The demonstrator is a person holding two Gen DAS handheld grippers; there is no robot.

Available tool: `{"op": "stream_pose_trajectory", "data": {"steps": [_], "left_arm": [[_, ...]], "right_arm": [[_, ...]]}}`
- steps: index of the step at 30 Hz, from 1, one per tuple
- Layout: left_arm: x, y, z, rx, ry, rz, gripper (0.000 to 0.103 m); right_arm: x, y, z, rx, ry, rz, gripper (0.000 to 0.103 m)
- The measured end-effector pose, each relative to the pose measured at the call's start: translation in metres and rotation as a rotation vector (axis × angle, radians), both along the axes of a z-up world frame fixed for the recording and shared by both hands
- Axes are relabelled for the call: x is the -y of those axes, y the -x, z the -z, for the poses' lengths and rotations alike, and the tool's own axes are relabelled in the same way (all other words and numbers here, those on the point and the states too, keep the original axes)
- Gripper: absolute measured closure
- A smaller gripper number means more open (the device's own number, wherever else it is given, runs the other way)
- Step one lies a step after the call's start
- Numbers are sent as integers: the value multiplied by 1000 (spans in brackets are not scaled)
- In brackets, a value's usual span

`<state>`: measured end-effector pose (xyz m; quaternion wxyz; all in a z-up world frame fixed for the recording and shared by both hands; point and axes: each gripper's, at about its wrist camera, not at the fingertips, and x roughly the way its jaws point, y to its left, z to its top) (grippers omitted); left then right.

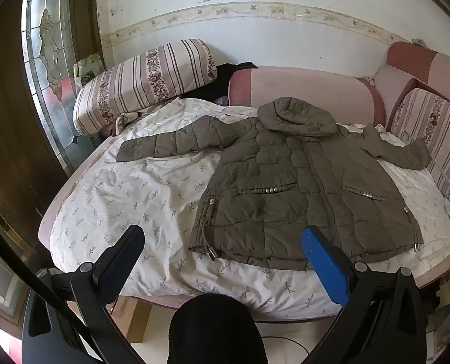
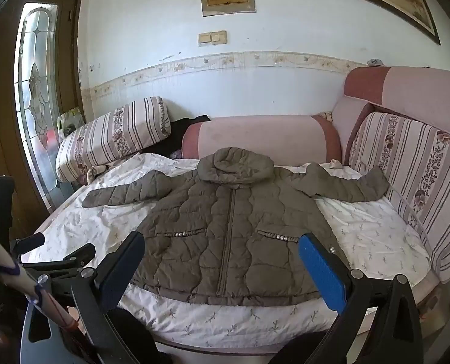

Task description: Fold large clothes

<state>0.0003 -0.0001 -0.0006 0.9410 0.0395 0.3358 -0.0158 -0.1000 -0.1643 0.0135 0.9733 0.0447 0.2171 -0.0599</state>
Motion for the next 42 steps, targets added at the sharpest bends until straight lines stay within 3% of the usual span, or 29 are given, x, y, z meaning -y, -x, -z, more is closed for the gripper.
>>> {"op": "stream_pose_trajectory", "data": {"steps": [42], "left_arm": [[5, -7, 19, -64, 5, 46, 0]], "right_arm": [[-5, -14, 21, -87, 12, -1, 0]]}}
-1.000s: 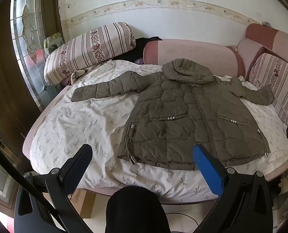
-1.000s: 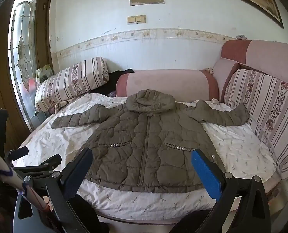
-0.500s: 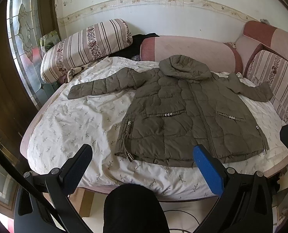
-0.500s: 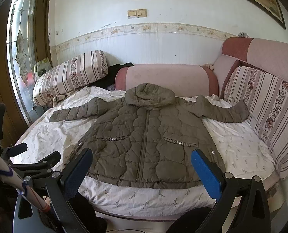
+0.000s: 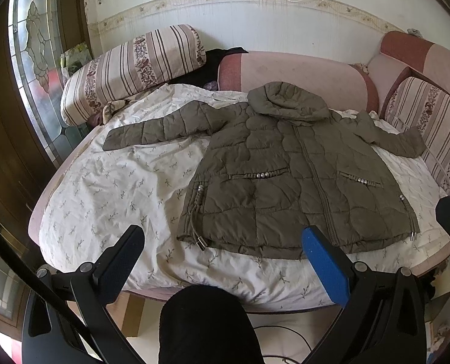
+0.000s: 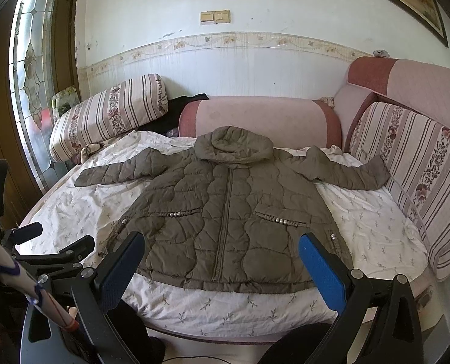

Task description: Fold large clothes

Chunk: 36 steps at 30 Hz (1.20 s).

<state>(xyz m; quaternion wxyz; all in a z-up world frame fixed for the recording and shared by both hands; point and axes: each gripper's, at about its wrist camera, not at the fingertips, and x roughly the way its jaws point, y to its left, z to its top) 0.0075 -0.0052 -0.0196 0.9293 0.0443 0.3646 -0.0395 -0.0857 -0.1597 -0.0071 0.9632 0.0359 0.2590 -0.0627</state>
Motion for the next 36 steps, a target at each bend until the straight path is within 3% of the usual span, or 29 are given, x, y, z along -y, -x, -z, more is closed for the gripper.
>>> {"op": "stream_pose_trajectory", "data": {"steps": [26, 36], "left_arm": [[1, -3, 12, -23, 10, 2, 0], [-7, -5, 11, -50, 51, -1, 0]], "right_arm": [[2, -2, 10, -29, -1, 3, 0], [-3, -2, 10, -49, 14, 6, 0]]}}
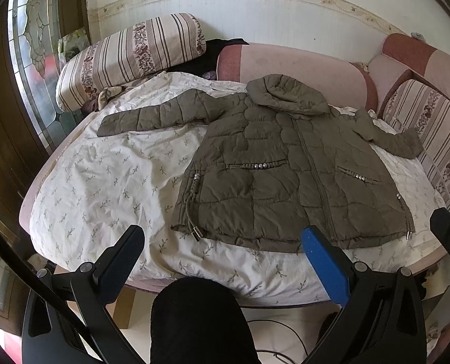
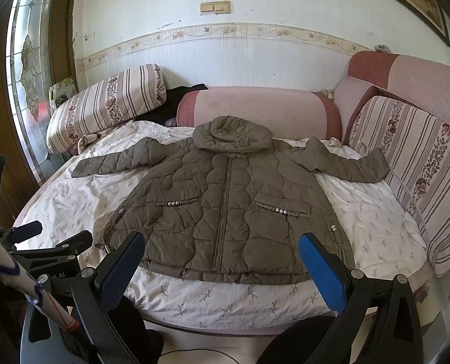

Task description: Fold large clothes

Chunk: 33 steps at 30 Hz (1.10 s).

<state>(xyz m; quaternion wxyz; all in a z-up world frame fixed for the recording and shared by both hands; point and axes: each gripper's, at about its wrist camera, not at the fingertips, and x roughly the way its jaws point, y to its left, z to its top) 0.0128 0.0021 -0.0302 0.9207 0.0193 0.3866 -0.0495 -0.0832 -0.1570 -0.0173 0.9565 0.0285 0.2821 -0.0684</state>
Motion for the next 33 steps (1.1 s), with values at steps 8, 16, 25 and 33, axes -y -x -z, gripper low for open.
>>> {"op": "stream_pose_trajectory", "data": {"steps": [8, 16, 25, 33], "left_arm": [[1, -1, -1, 0, -1, 0, 0], [2, 4, -7, 13, 10, 4, 0], [-2, 29, -24, 68, 39, 17, 0], [-32, 23, -32, 49, 133, -44, 0]], "right_arm": [[-1, 1, -3, 4, 2, 0, 0], [-6, 14, -12, 13, 9, 2, 0], [-11, 38, -28, 49, 21, 10, 0], [4, 43, -32, 69, -19, 23, 0]]}}
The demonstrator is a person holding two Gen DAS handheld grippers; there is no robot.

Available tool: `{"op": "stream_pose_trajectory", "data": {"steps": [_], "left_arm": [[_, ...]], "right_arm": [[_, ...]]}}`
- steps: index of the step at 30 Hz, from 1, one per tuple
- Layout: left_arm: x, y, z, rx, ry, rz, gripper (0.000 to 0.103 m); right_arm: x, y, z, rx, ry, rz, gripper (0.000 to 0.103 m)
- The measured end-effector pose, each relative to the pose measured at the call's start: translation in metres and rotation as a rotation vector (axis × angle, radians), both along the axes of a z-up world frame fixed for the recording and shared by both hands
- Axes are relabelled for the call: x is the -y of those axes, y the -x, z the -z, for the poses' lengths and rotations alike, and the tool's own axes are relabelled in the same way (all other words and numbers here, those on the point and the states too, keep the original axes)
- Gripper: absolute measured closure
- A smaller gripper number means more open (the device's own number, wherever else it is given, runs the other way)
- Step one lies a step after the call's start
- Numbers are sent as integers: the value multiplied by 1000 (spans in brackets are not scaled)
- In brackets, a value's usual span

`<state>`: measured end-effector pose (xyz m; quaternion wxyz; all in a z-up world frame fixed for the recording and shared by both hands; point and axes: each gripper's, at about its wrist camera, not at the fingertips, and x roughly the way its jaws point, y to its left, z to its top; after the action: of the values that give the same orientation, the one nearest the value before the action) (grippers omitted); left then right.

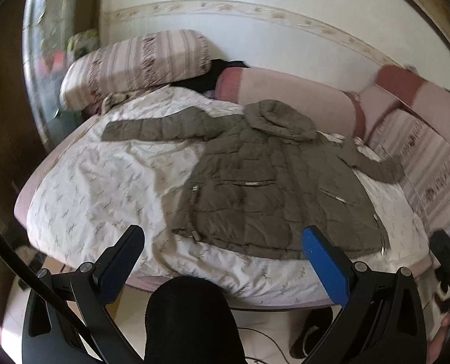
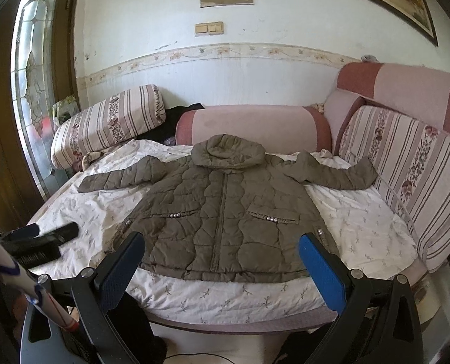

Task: Fold large clothes
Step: 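Move the right tool toward the jacket sleeve cuff nearest it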

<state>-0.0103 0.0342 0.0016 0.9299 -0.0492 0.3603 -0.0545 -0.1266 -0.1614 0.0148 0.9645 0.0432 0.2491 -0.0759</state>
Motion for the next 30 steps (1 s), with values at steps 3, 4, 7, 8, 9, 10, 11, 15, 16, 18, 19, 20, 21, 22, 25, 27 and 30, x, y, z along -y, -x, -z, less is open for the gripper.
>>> {"op": "stream_pose_trajectory", "data": {"steps": [3, 4, 7, 8, 9, 10, 11, 15, 16, 18, 19, 20, 21, 22, 25, 27, 30], "left_arm": [[-26, -12, 1, -23, 38, -94, 0], [-34, -15, 2, -31, 43, -125, 0], [-59, -23, 8, -60, 122, -169, 0], [-67, -25, 10, -77, 166, -182, 0], [-73, -27, 12, -86, 184, -193, 0], [-77, -29, 13, -93, 194, -204, 0], [-80, -30, 13, -98, 193, -210, 0], [-78, -38, 17, -104, 173, -208, 0], [-75, -43, 21, -114, 170, -200, 0], [-70, -55, 30, -156, 175, -184, 0], [-66, -62, 36, -180, 183, -177, 0], [-63, -67, 41, -194, 192, -168, 0], [-58, -73, 46, -210, 193, -158, 0], [-53, -77, 51, -224, 188, -153, 0], [-36, -93, 61, -254, 188, -125, 0], [-23, -100, 62, -252, 182, -103, 0], [-2, -109, 58, -225, 165, -72, 0]], "right_arm": [[18, -6, 3, -2, -46, 10, 0], [22, -8, 4, -1, -58, 14, 0], [36, -10, 12, -2, -103, 21, 0], [41, -11, 16, -9, -119, 26, 0], [45, -12, 19, -14, -133, 30, 0], [48, -12, 21, -16, -142, 32, 0], [51, -12, 23, -16, -150, 35, 0], [63, -16, 28, -10, -171, 59, 0], [65, -18, 30, -15, -174, 62, 0], [68, -24, 36, -37, -174, 72, 0], [69, -26, 39, -47, -175, 74, 0], [71, -29, 42, -59, -176, 77, 0], [73, -30, 46, -67, -173, 83, 0], [75, -33, 49, -80, -169, 94, 0], [84, -44, 60, -116, -177, 120, 0], [91, -52, 64, -129, -179, 138, 0], [96, -66, 68, -139, -166, 152, 0]]}}
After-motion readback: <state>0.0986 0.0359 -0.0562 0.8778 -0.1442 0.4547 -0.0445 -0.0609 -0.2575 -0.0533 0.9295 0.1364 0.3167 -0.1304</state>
